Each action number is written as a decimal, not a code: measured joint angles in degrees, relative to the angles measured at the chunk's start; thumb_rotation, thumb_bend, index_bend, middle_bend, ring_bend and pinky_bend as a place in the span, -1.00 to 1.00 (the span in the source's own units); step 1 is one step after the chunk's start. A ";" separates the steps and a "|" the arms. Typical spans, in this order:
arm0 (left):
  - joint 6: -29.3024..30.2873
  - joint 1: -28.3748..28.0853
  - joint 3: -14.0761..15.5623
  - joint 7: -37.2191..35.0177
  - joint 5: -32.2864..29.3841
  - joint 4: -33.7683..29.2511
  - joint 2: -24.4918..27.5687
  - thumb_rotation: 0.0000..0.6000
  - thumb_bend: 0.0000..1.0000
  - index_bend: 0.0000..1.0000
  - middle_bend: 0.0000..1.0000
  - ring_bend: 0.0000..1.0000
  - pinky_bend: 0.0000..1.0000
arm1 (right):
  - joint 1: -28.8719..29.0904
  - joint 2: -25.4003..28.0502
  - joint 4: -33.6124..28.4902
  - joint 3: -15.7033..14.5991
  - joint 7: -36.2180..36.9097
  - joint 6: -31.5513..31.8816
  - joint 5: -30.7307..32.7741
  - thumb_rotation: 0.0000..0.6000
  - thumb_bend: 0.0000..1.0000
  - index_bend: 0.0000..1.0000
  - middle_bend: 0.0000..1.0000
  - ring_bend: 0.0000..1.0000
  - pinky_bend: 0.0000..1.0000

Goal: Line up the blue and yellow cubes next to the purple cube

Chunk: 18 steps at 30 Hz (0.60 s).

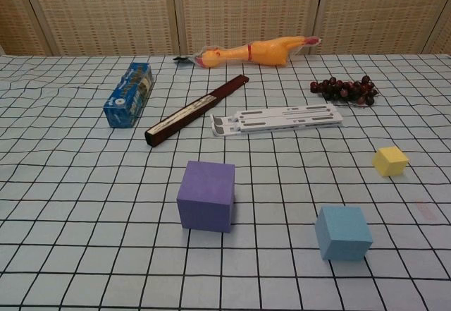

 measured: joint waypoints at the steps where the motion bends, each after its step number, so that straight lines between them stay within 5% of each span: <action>1: 0.00 0.00 0.01 0.01 -0.01 -0.02 0.01 1.00 -0.13 -0.41 -0.39 -0.41 0.16 | 0.01 -0.03 0.01 0.00 -0.14 -0.05 0.06 1.00 -0.86 -0.52 -0.41 -0.64 0.02; 12: -0.12 -0.10 -0.11 -0.19 -0.21 0.18 0.00 1.00 -0.13 -0.41 -0.37 -0.41 0.16 | 0.22 -0.60 0.84 0.03 0.98 0.19 -0.52 1.00 -0.86 -0.47 -0.41 -0.63 0.02; 16: 0.31 0.16 0.10 -0.17 0.03 -0.25 0.33 1.00 -0.13 -0.39 -0.37 -0.40 0.16 | 0.14 -1.40 2.20 0.24 0.93 1.23 -0.98 1.00 -0.86 -0.41 -0.29 -0.43 0.18; 18: 0.93 0.34 0.15 0.19 0.56 -0.39 0.36 1.00 -0.13 -0.39 -0.36 -0.40 0.16 | 0.13 -1.71 2.78 0.33 1.05 1.65 -1.26 1.00 -0.86 -0.36 -0.03 -0.19 0.42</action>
